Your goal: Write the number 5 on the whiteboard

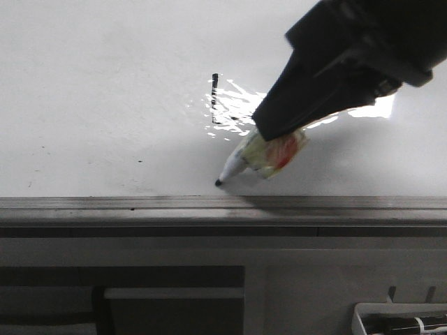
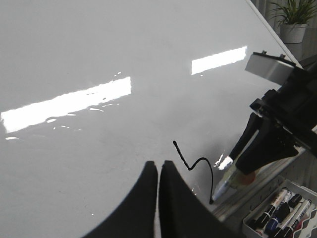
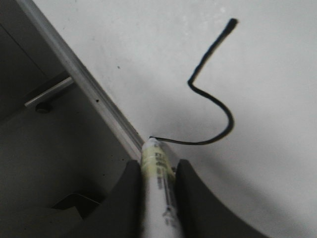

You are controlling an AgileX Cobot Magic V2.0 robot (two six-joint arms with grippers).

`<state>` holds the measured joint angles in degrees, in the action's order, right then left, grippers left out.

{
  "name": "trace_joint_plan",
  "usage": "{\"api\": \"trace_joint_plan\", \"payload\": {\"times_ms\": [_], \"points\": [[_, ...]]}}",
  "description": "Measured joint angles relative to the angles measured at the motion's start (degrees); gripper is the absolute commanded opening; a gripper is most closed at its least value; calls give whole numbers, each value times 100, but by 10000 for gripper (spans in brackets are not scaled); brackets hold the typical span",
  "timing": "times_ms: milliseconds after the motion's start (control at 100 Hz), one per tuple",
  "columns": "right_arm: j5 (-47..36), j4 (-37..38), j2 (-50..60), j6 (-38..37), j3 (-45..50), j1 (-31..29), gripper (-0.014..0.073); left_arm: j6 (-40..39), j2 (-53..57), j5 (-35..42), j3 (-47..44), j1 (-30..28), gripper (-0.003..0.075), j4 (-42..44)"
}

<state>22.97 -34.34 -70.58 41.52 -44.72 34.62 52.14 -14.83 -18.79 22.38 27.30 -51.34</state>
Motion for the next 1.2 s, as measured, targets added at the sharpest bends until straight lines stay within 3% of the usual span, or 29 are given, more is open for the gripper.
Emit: {"api": "trace_joint_plan", "payload": {"times_ms": [250,400,840,1200], "points": [[26,34,350,-12,-211,83,-39,0,0,0,0,0,-20,0],[-447,34,697,-12,-335,83,-39,0,0,0,0,0,-20,0],[-899,-18,130,-12,-335,-93,-39,-3,0,18,0,0,-20,0],[-572,-214,119,-24,-381,-543,-39,-3,0,22,0,0,-20,0]]}}
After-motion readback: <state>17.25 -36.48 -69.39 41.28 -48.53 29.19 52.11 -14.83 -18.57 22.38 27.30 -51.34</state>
